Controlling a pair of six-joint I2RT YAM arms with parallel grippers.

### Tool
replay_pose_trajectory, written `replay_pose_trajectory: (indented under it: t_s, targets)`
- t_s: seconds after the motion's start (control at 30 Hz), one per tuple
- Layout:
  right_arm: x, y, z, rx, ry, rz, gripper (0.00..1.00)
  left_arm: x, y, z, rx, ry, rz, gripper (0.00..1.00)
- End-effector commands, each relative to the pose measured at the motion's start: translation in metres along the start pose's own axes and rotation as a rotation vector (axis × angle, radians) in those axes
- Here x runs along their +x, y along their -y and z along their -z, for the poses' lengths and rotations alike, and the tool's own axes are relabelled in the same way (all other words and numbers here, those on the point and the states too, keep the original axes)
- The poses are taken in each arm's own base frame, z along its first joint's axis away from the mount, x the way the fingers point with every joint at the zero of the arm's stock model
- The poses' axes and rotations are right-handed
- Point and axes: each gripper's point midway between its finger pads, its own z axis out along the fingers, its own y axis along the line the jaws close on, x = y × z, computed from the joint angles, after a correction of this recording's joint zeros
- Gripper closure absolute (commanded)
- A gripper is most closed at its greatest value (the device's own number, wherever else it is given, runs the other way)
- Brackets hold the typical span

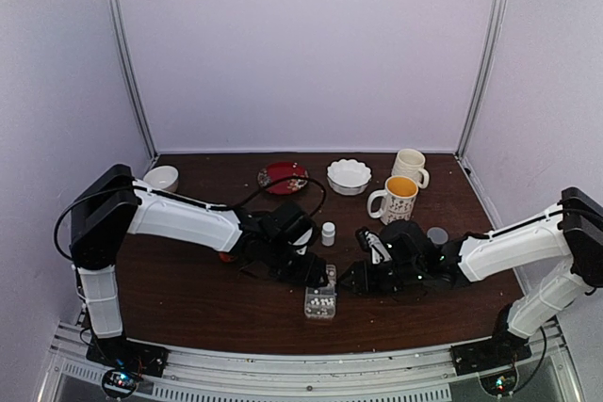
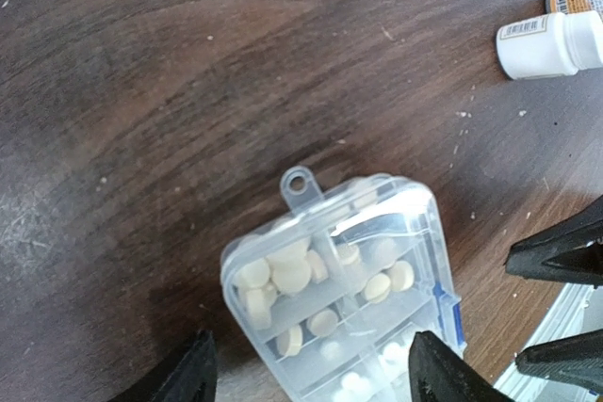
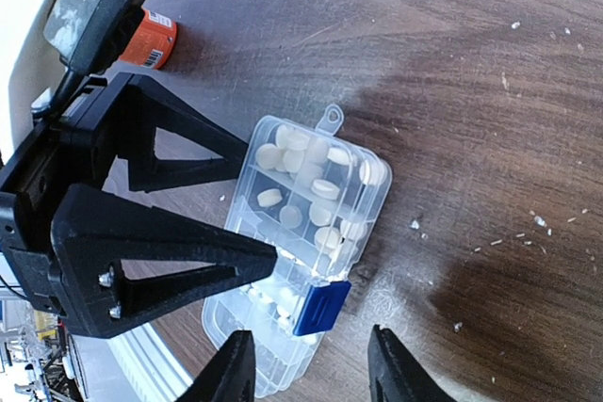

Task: Sort the pills into containers
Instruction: Adjust the pill container at the center of the board.

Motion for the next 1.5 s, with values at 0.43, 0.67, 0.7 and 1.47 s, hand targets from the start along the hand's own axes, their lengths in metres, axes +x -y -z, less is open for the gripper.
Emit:
replay_pose_trajectory:
  t_s: [0.43,0.67,0.7,1.47]
  targets:
    - [0.009,0.015,-0.011,0.018,-0.008,-0.007,0.64,0.055,-0.042,-0.031,-0.177,-0.239,-0.022,0.3]
    - [0.01,0.013,-0.016,0.012,-0.023,-0.008,0.69,0.061,-0.045,-0.035,-0.213,-0.277,-0.034,0.31]
    - [0.01,0.012,-0.016,0.009,-0.022,-0.008,0.71,0.062,-0.047,-0.034,-0.224,-0.289,-0.035,0.31]
    - [0.011,0.013,-0.018,-0.015,-0.003,-0.052,0.81,0.062,-0.055,-0.029,-0.389,-0.409,-0.104,0.36]
